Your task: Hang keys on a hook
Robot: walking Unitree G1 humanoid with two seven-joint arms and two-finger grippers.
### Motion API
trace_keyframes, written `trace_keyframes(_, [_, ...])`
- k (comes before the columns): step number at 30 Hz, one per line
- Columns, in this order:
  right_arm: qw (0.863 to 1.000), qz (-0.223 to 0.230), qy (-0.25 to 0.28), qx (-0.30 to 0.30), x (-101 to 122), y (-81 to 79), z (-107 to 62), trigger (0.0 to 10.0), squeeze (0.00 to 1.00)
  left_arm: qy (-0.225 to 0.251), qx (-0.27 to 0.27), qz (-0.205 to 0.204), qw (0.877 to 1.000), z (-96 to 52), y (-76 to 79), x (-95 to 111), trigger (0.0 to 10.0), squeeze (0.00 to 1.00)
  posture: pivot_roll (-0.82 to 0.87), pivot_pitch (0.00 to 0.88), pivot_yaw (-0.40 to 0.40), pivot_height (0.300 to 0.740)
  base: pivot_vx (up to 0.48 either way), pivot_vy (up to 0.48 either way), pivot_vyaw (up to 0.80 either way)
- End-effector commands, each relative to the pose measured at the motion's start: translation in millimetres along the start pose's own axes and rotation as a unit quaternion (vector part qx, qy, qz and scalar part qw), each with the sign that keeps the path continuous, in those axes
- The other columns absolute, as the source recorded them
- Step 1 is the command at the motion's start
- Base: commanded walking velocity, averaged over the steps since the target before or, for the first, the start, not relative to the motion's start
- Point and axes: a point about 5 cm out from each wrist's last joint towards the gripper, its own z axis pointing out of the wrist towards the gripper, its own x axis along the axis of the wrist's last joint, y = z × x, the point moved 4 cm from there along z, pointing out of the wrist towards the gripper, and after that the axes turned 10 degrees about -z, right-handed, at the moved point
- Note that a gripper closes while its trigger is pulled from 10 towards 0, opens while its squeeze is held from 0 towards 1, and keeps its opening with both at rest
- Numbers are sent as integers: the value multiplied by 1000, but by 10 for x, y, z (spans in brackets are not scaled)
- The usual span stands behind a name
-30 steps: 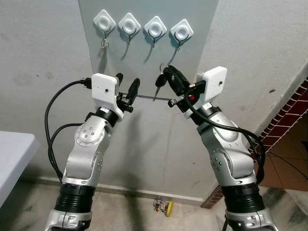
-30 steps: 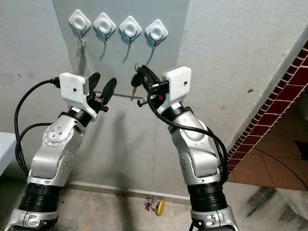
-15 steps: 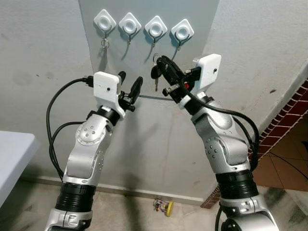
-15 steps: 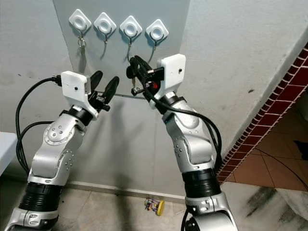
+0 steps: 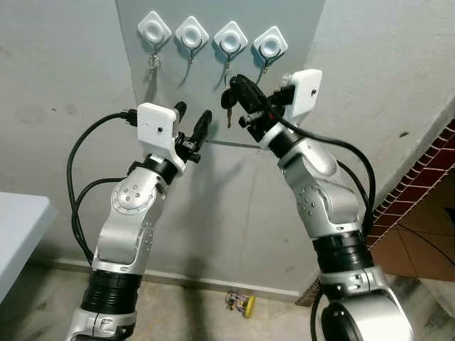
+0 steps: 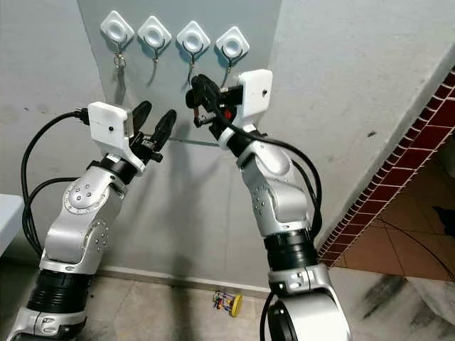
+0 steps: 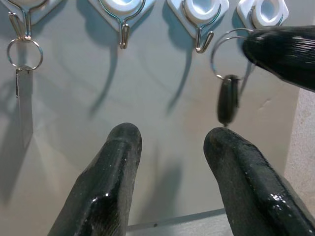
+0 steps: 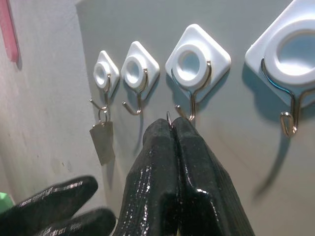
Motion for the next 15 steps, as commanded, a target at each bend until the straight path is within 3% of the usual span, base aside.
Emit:
trace_keyframes(1, [1000, 4, 16, -7, 83, 56, 43, 10000, 0, 5, -4, 0, 1000, 0, 30, 43, 10000, 0, -41, 62, -74, 740, 0, 0, 0])
trace_keyframes(15, [999, 11, 30, -5, 147, 76, 199, 10000, 0, 1, 7, 0, 1000, -43, -9, 37, 10000, 0, -32, 80, -80, 740, 0, 0, 0])
